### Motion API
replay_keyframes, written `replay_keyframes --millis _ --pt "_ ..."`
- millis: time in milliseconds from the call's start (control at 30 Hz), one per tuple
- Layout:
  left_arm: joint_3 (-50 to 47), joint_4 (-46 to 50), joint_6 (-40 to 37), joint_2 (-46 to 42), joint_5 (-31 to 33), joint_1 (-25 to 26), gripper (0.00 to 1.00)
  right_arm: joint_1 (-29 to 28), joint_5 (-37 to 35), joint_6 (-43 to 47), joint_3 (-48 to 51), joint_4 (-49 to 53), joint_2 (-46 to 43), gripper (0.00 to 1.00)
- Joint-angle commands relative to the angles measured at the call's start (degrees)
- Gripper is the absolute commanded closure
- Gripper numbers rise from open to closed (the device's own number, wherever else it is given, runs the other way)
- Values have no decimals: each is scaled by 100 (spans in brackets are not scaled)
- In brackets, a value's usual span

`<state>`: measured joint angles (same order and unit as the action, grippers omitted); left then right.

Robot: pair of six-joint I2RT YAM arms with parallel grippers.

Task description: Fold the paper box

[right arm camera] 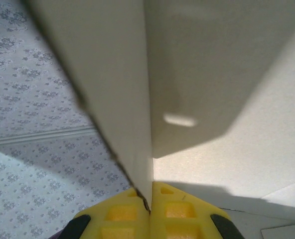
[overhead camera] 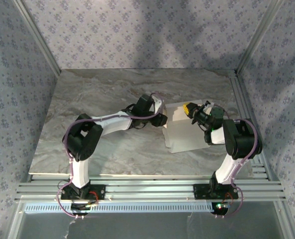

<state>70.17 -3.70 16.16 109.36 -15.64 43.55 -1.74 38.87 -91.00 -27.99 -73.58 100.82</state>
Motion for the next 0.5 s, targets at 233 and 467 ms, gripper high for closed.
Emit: replay_keyframes --millis 233,467 --pt "31 -455 -61 276 263 74 57 33 140 -39 14 56 63 100" --pt "-34 -751 0 282 386 179 56 7 116 -75 -22 54 39 100"
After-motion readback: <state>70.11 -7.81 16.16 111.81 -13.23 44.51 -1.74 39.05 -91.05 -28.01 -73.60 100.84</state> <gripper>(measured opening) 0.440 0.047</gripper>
